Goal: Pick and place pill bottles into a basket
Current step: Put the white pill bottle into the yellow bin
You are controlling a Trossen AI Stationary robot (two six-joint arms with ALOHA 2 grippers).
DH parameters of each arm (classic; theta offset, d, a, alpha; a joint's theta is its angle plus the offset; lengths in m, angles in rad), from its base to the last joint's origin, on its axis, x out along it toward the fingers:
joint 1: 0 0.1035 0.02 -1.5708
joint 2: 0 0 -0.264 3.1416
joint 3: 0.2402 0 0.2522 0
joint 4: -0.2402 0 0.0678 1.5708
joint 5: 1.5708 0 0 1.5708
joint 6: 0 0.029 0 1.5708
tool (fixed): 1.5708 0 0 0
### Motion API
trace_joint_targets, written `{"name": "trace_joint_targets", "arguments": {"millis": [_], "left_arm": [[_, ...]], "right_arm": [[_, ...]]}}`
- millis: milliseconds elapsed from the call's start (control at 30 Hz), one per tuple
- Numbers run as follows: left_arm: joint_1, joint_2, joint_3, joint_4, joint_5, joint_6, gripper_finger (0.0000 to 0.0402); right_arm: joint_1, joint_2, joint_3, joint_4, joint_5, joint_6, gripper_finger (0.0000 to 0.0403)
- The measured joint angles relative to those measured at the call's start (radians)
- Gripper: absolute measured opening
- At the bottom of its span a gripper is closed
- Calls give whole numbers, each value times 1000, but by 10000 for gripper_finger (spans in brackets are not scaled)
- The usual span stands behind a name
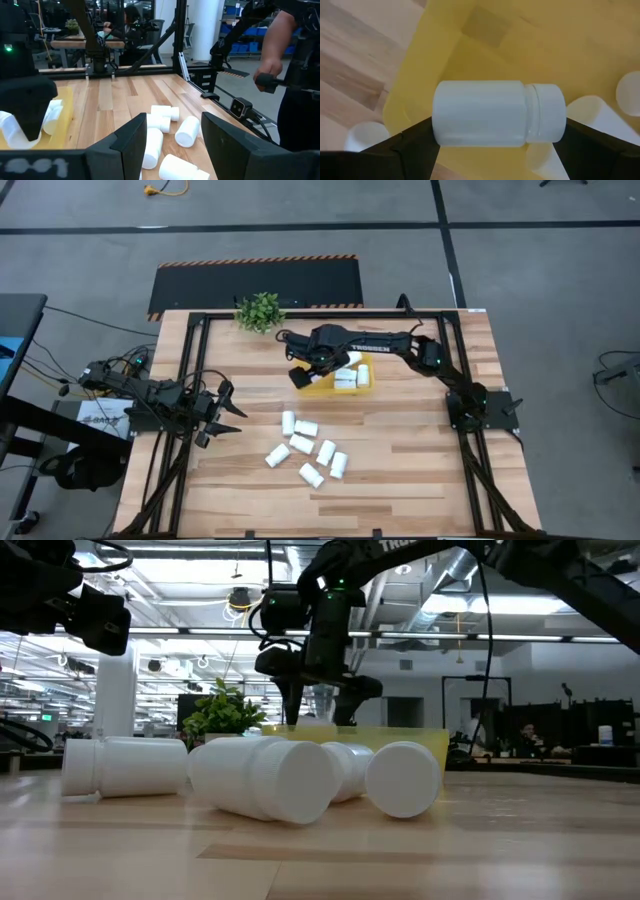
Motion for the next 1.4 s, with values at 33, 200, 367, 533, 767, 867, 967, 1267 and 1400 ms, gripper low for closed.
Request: {"name": "trace_joint_targets", "arguments": {"millis": [33,200,367,533,767,867,967,1267,1400], "left_arm": [[0,0,0,0,0,0,177],[0,0,0,0,0,0,177],[0,0,0,0,0,0,177],[0,0,0,0,0,0,177],[0,0,0,0,0,0,177],[0,0,0,0,0,0,177],[0,0,0,0,0,0,177],[0,0,0,0,0,0,177],[0,0,0,0,0,0,177]], "right_arm": [[-1,0,0,1,-1,20,337],[-1,0,-1,1,-6,126,337],[-1,0,-1,-2,-21,244,337],[0,0,-1,-3,-35,358,337],[11,-3,-46,16,-34,424,337],[15,-3,-78,59,-34,425,337],[15,-3,-97,88,-35,416,337],[15,-3,-98,96,-31,399,347],[21,-3,-98,100,-30,407,359]]}}
